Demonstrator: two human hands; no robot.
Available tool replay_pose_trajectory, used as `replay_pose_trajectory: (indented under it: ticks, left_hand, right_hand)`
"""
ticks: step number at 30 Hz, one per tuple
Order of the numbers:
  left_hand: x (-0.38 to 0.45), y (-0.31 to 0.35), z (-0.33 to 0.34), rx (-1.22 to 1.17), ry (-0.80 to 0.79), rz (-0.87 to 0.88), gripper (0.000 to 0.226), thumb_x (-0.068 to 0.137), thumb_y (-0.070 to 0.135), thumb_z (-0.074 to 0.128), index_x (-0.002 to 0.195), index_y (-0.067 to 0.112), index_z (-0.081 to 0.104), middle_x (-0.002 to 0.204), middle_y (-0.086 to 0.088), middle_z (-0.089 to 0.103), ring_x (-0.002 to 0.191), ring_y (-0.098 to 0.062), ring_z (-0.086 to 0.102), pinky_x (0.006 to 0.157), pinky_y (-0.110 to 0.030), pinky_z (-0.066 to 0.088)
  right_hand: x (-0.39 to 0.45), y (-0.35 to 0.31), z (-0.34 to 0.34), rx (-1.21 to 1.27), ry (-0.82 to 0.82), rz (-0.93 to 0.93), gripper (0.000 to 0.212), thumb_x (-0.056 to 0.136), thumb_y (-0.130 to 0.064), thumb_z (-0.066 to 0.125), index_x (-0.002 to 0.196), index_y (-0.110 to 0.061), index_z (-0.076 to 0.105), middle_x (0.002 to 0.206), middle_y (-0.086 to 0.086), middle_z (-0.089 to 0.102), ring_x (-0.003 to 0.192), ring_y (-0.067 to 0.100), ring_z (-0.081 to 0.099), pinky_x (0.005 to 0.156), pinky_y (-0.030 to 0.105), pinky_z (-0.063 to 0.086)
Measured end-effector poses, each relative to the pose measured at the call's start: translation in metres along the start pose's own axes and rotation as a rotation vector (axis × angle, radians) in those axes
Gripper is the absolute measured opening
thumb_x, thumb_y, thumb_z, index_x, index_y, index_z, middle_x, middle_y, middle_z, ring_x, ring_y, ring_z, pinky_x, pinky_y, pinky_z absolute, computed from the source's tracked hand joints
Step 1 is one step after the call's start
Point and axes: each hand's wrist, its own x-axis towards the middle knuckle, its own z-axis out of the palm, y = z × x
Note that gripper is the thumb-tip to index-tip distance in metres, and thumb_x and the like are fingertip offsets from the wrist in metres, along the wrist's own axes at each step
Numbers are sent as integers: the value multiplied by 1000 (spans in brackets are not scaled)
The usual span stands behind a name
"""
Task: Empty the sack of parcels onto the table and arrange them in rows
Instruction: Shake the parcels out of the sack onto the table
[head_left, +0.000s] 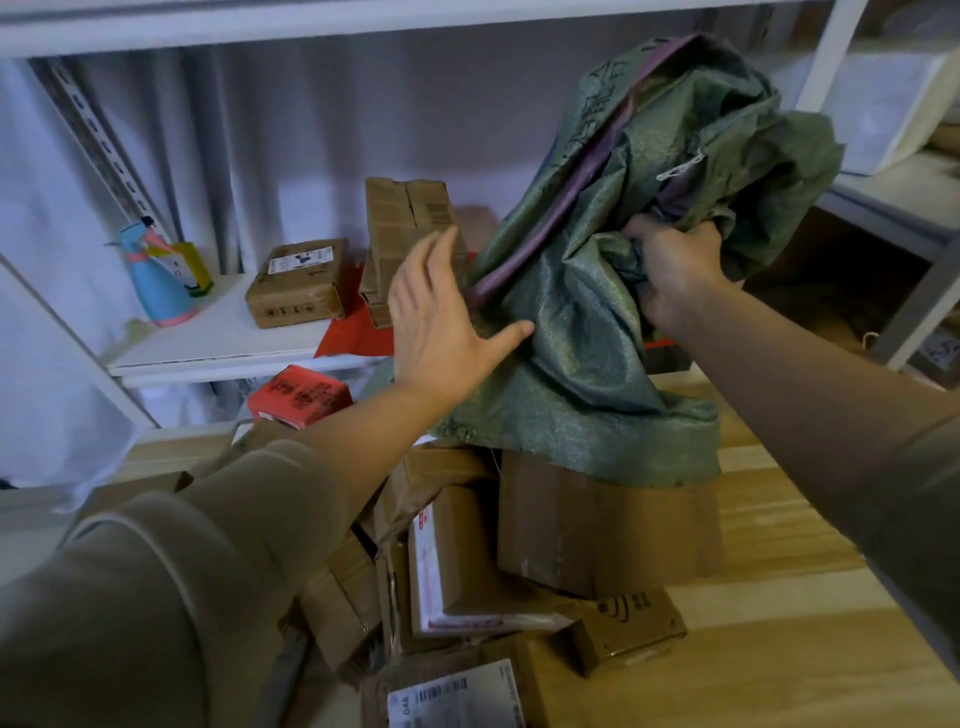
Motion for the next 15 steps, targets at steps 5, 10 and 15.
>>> replay_pose_trajectory:
  ticks: [5,10,15]
  left_hand:
    - [-32,34,-3,-6,-173,715,78,78,71,59,134,19,46,135,-11,46,126,-28,40,106,-51,32]
    - [-51,41,10,116,-486,792,92,71,82,55,140,22,46,141,3,45,130,-18,36,114,-39,22]
    - [-52,32,15,66,-592,609,78,77,65,64,142,26,44,136,6,42,133,-16,31,119,-37,11]
  right_hand:
    - [-2,5,1,22,10,-2,49,76,3,67,116,-10,43,102,14,60,95,35,66,83,54,58]
    - [-7,9,-1,17,1,-16,56,76,2,68,126,-5,43,108,15,61,97,34,65,86,53,58]
    - [-10,14,-7,23,-1,14,55,80,3,66,127,-7,40,107,14,58,95,33,65,80,46,60]
